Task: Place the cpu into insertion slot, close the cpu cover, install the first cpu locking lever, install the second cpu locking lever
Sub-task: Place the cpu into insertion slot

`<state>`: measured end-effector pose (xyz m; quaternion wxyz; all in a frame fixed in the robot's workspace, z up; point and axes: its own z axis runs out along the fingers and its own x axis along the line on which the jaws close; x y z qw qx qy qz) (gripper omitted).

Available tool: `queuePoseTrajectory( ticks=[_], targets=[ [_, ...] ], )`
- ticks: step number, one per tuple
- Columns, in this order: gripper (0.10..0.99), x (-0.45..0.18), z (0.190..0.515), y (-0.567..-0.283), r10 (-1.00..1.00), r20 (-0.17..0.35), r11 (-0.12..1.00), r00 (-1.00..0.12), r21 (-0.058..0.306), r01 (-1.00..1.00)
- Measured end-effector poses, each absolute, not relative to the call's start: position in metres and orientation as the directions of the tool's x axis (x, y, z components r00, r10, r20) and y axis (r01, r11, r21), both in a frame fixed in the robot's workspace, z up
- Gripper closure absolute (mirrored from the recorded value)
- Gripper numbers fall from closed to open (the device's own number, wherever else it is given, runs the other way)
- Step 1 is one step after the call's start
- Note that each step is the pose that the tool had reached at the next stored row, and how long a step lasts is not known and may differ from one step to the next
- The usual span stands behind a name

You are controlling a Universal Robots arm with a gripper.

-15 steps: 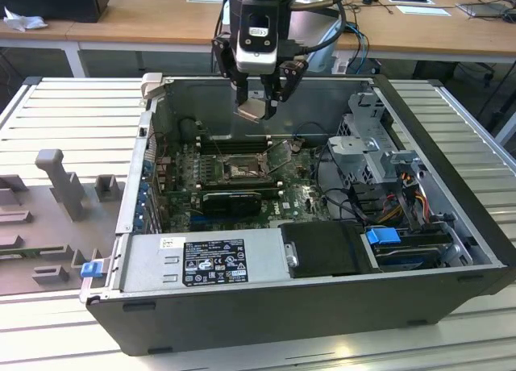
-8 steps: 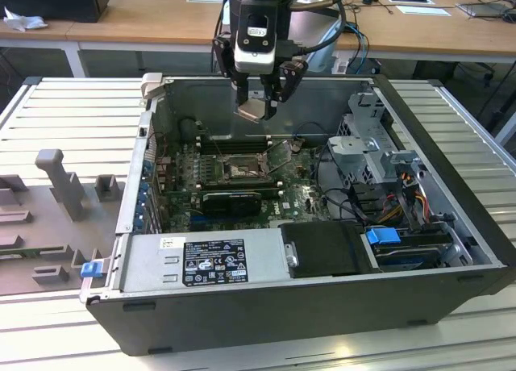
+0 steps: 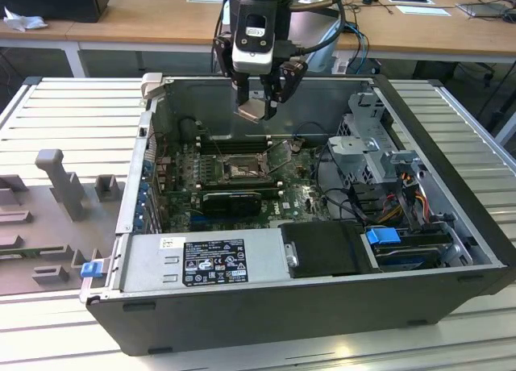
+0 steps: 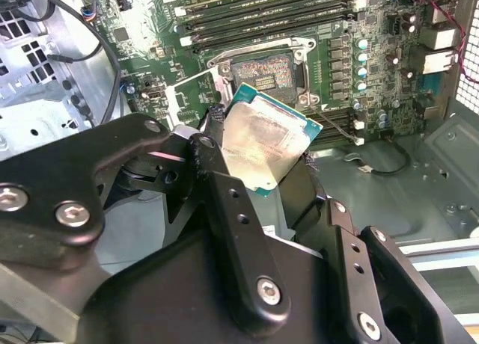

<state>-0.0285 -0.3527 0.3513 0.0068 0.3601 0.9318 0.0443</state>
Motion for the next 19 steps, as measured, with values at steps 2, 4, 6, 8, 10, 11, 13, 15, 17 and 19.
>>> queuePoseTrajectory(
  ticks=[2,4,6,8,10,11,13,15,17,19],
  targets=[
    [0.545,-0.0285,0.3513,-0.3527,0.680,0.019,0.729,-0.733,0.088,0.679],
    [0.545,-0.0285,0.3512,-0.3527,0.685,0.019,0.725,-0.728,0.088,0.684],
    [0.545,-0.0285,0.3512,-0.3527,0.691,0.019,0.719,-0.722,0.088,0.690],
    [0.545,-0.0285,0.3511,-0.3527,0.696,0.019,0.714,-0.717,0.088,0.695],
    [0.545,-0.0285,0.3511,-0.3527,0.700,0.019,0.710,-0.714,0.087,0.699],
    [0.545,-0.0285,0.3511,-0.3527,0.703,0.019,0.707,-0.711,0.087,0.701],
    [0.545,-0.0285,0.3511,-0.3527,0.708,0.019,0.703,-0.706,0.088,0.706],
    [0.545,-0.0285,0.3510,-0.3527,0.713,0.019,0.697,-0.701,0.088,0.712],
    [0.545,-0.0285,0.3510,-0.3527,0.718,0.019,0.692,-0.696,0.088,0.717],
    [0.545,-0.0285,0.3510,-0.3527,0.724,0.019,0.686,-0.689,0.088,0.723]
  ],
)
